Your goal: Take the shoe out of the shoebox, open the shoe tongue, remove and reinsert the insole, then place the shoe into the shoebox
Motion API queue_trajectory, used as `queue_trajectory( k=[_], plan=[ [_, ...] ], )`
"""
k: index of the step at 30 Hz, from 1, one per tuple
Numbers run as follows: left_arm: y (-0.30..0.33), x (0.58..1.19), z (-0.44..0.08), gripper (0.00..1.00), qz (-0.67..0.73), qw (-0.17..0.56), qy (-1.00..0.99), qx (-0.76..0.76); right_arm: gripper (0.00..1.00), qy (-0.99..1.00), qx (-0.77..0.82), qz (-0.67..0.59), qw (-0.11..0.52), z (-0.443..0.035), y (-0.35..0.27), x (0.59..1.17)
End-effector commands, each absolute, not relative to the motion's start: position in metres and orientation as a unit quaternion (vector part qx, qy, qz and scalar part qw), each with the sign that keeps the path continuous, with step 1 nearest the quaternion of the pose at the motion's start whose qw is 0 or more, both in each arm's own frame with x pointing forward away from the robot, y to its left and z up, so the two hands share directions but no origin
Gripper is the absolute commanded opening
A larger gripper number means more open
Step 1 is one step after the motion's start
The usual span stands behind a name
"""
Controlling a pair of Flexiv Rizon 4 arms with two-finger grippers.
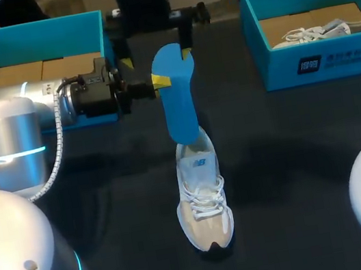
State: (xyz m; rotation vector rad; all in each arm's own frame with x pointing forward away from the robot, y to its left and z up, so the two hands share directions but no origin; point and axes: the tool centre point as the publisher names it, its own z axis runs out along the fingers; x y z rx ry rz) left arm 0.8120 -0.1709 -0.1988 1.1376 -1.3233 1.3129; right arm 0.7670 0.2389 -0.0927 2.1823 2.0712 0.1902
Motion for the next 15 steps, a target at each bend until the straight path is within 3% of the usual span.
queue_trajectory(
  k=[1,15],
  plan=[
    [-0.171,0.812,-0.199,0.0,0.533,0.461,-0.538,0.462,1.0,0.682,0.708,0.178,-0.049,-0.099,0.193,0.759],
    [-0.171,0.812,-0.199,0.0,0.533,0.461,-0.538,0.462,1.0,0.623,0.679,0.339,-0.191,-0.11,0.151,0.758]
  ],
)
